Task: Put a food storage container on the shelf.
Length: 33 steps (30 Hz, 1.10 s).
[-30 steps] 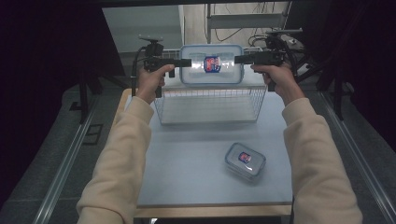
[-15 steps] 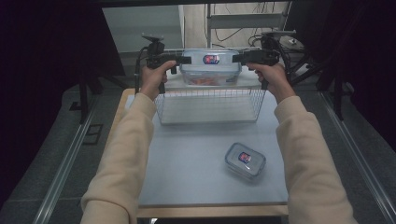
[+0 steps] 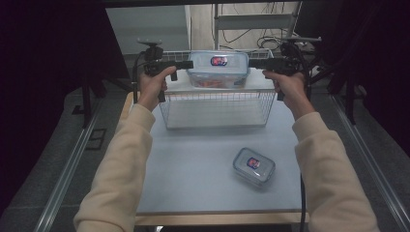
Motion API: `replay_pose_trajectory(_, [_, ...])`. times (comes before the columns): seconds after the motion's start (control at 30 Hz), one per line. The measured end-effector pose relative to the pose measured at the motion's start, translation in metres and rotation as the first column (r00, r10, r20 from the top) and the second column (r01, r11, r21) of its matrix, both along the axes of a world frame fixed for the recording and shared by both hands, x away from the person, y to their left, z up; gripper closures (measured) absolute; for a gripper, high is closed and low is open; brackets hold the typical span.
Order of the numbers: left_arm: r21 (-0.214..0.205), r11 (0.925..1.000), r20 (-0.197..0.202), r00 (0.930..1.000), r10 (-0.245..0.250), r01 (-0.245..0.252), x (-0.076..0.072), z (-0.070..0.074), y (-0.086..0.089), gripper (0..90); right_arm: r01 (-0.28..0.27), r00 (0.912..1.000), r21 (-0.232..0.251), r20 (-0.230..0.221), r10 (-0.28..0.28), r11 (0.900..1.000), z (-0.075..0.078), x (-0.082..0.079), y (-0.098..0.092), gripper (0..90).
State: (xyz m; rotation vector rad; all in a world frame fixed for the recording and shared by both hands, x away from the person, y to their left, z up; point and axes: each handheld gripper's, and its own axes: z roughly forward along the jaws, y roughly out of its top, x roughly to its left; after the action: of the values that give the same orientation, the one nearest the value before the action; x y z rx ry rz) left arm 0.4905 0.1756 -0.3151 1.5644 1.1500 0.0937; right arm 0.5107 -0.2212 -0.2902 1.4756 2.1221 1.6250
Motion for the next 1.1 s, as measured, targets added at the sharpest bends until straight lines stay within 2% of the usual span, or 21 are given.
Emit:
replay_pose_trajectory(0.1, [0.015, 0.9999, 0.013, 0.9999, -0.007, 0.007, -0.010, 0.000, 0.004, 27.6, -0.017, 0.9996, -0.031, 0.023, 0.018, 0.9994, -0.005, -0.017, -0.002, 76.0])
replay_pose_trajectory(0.13, [0.019, 0.9998, 0.020, 0.9998, -0.008, 0.007, -0.014, 0.001, 0.006, 27.8, -0.046, 0.9986, -0.057, 0.025, 0.047, 0.9973, -0.010, -0.028, -0.001, 85.1])
replay_pose_trajectory(0.17, [0.019, 0.9998, 0.024, 0.9997, -0.007, 0.007, -0.016, 0.001, 0.007, 27.9, -0.046, 0.9986, -0.057, 0.025, 0.047, 0.9973, -0.010, -0.028, -0.001, 85.1])
replay_pose_trajectory(0.2, [0.014, 0.9999, 0.034, 0.9994, -0.006, 0.005, -0.022, 0.002, 0.008, 28.1, -0.087, 0.9954, -0.078, 0.033, 0.090, 0.9932, -0.015, -0.035, 0.002, 89.2])
replay_pose_trajectory(0.27, [0.024, 0.9997, 0.037, 0.9993, -0.009, 0.008, -0.024, 0.002, 0.009, 28.1, -0.120, 0.9916, -0.109, 0.034, 0.125, 0.9867, -0.021, -0.039, 0.008, 89.3])
replay_pose_trajectory(0.3, [0.016, 0.9999, 0.043, 0.9990, -0.007, 0.007, -0.027, 0.002, 0.009, 28.1, -0.132, 0.9904, -0.113, 0.027, 0.135, 0.9849, -0.025, -0.040, 0.012, 89.3])
replay_pose_trajectory(0.33, [0.016, 0.9999, 0.043, 0.9990, -0.007, 0.007, -0.027, 0.002, 0.009, 28.1, -0.132, 0.9904, -0.113, 0.027, 0.135, 0.9849, -0.025, -0.040, 0.012, 89.3])
replay_pose_trajectory(0.43, [0.016, 0.9998, 0.051, 0.9986, -0.008, 0.008, -0.033, 0.001, 0.008, 28.3, -0.153, 0.9875, -0.134, 0.019, 0.156, 0.9791, -0.038, -0.035, 0.024, 89.3])
replay_pose_trajectory(0.8, [0.009, 1.0000, 0.060, 0.9982, 0.002, -0.003, -0.036, -0.003, 0.012, 29.1, -0.119, 0.9923, -0.140, 0.016, 0.123, 0.9829, -0.046, -0.017, 0.034, 89.4])
replay_pose_trajectory(1.1, [0.011, 0.9999, 0.048, 0.9989, -0.002, 0.001, -0.036, -0.008, 0.013, 29.0, -0.109, 0.9937, -0.137, 0.010, 0.111, 0.9846, -0.050, -0.012, 0.035, 89.4])
